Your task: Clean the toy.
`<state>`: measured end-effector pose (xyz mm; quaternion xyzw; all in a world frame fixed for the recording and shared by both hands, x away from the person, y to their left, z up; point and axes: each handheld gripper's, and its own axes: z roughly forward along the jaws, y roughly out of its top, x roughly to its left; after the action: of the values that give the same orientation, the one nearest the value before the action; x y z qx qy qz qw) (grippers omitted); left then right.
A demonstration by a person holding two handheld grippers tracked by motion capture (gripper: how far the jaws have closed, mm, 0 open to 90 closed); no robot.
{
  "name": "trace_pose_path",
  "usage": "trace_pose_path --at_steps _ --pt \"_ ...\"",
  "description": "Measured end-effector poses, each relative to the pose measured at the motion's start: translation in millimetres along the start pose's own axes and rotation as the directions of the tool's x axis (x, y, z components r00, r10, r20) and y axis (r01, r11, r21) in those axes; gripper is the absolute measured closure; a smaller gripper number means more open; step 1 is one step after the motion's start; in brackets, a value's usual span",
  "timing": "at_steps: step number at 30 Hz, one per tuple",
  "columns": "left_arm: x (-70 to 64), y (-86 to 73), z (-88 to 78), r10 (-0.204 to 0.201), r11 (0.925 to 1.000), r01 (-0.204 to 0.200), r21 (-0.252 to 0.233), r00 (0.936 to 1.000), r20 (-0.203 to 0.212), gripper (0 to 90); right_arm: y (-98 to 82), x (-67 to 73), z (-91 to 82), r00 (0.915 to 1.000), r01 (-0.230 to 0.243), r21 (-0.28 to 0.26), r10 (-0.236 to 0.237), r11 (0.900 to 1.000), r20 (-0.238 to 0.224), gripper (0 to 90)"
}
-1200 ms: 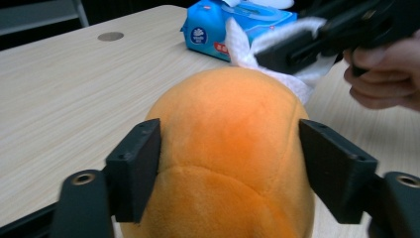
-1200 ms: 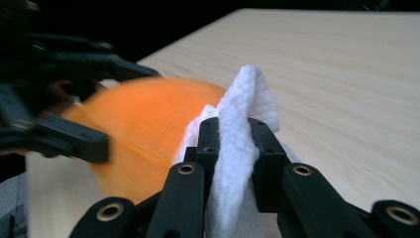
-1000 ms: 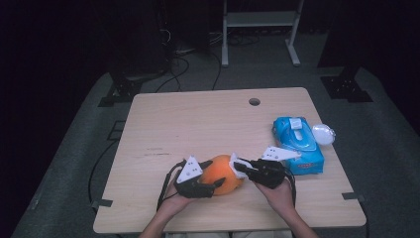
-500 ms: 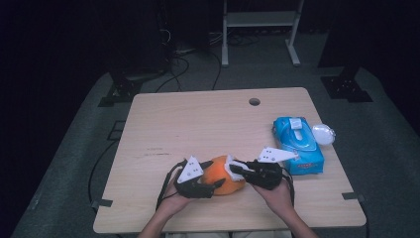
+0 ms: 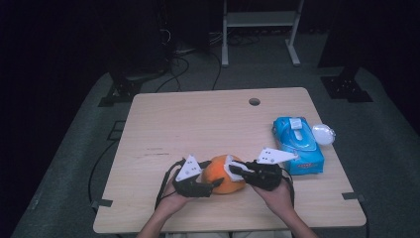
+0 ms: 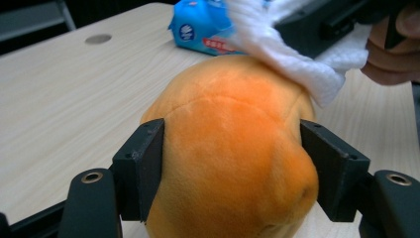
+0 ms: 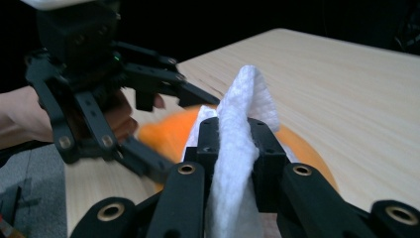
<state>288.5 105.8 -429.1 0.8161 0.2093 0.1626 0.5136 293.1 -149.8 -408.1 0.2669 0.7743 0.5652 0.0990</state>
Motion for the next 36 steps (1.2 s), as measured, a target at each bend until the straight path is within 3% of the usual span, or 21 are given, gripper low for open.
trace_pose_path --at_steps 2,3,4,5,8,9,10,15,16,18,21,24,27,29,30,32,35,36 --pt "-2.8 1.8 0.7 0.015 0.9999 -0.015 -0.001 0.9999 -0.006 26.6 4.0 4.2 1.4 0.9991 0.033 0.014 -0.033 0.999 0.025 77.2" --pt "-1.8 1.6 0.4 -0.002 1.0000 0.002 -0.005 1.0000 -0.004 26.6 4.0 4.2 1.4 0.9991 0.033 0.014 -0.033 0.999 0.025 77.2" --pt "2.1 0.2 -0.7 -0.034 0.9994 0.034 -0.007 0.9994 -0.003 19.8 -0.2 -1.3 2.0 0.9993 0.011 0.026 -0.012 1.000 0.035 77.3" --pt "2.1 0.2 -0.7 -0.034 0.9994 0.034 -0.007 0.9994 -0.003 18.3 -0.2 -1.3 2.0 0.9993 0.011 0.026 -0.012 1.000 0.035 77.3" --pt "7.1 -1.8 -2.8 -0.063 0.9980 0.063 -0.001 0.9980 -0.003 17.9 -5.1 -10.1 1.0 0.9988 -0.022 0.025 0.020 0.999 0.045 77.3" --pt "8.3 -2.5 -3.3 -0.071 0.9975 0.071 0.000 0.9975 0.010 26.3 -4.5 -11.5 0.0 0.9985 -0.022 0.025 0.020 0.999 0.052 77.3" --pt "7.6 -2.7 -3.0 -0.070 0.9975 0.070 -0.008 0.9975 0.013 26.3 -3.6 -11.9 -1.0 0.9982 -0.025 0.025 0.023 0.999 0.055 77.3" --pt "-0.9 2.3 0.4 -0.001 1.0000 0.001 -0.001 0.9999 -0.010 34.6 2.6 0.5 -1.1 0.9993 0.010 0.009 -0.011 1.000 0.035 77.3" --pt "-3.0 3.4 1.1 0.018 0.9998 -0.018 0.003 0.9998 -0.011 35.1 5.9 9.6 1.5 0.9991 0.043 0.005 -0.043 0.999 -0.001 77.3" --pt "-6.9 4.6 1.9 0.047 0.9989 -0.047 0.006 0.9988 -0.012 35.1 7.6 14.5 3.1 0.9976 0.069 0.009 -0.068 0.998 -0.008 77.3" --pt "-6.9 3.1 0.5 0.047 0.9989 -0.047 0.003 0.9989 -0.006 35.1 11.4 19.2 5.0 0.9935 0.113 0.025 -0.114 0.993 0.003 77.3" --pt "-6.7 2.3 0.5 0.050 0.9988 -0.050 0.000 0.9988 0.000 35.4 9.3 5.5 -0.8 0.9939 0.085 0.039 -0.088 0.996 0.067 77.3" --pt "-7.9 3.7 2.0 0.065 0.9979 -0.065 0.010 0.9979 -0.002 35.4 7.4 3.4 -2.0 0.9959 0.062 0.027 -0.064 0.998 0.063 77.3" --pt "-9.5 4.2 3.1 0.076 0.9970 -0.076 0.013 0.9971 -0.003 35.0 8.3 10.2 0.8 0.9956 0.078 0.025 -0.080 0.997 0.049 77.3" --pt "-10.6 4.1 3.5 0.080 0.9967 -0.080 0.014 0.9968 -0.002 35.0 9.7 18.2 5.3 0.9958 0.091 0.020 -0.092 0.996 0.006 77.3" --pt "-11.7 3.7 3.1 0.096 0.9951 -0.095 0.027 0.9954 -0.007 35.0 10.8 22.5 8.4 0.9930 0.118 0.033 -0.118 0.992 0.001 77.4" --pt "-9.8 1.1 0.8 0.085 0.9953 -0.085 0.046 0.9964 -0.005 35.3 10.6 18.0 7.7 0.9948 0.101 0.038 -0.102 0.994 0.005 77.3" --pt "-8.7 -0.5 -0.2 0.087 0.9947 -0.086 0.056 0.9962 -0.007 35.7 7.8 7.6 4.3 0.9971 0.065 0.043 -0.067 0.997 0.038 77.3"
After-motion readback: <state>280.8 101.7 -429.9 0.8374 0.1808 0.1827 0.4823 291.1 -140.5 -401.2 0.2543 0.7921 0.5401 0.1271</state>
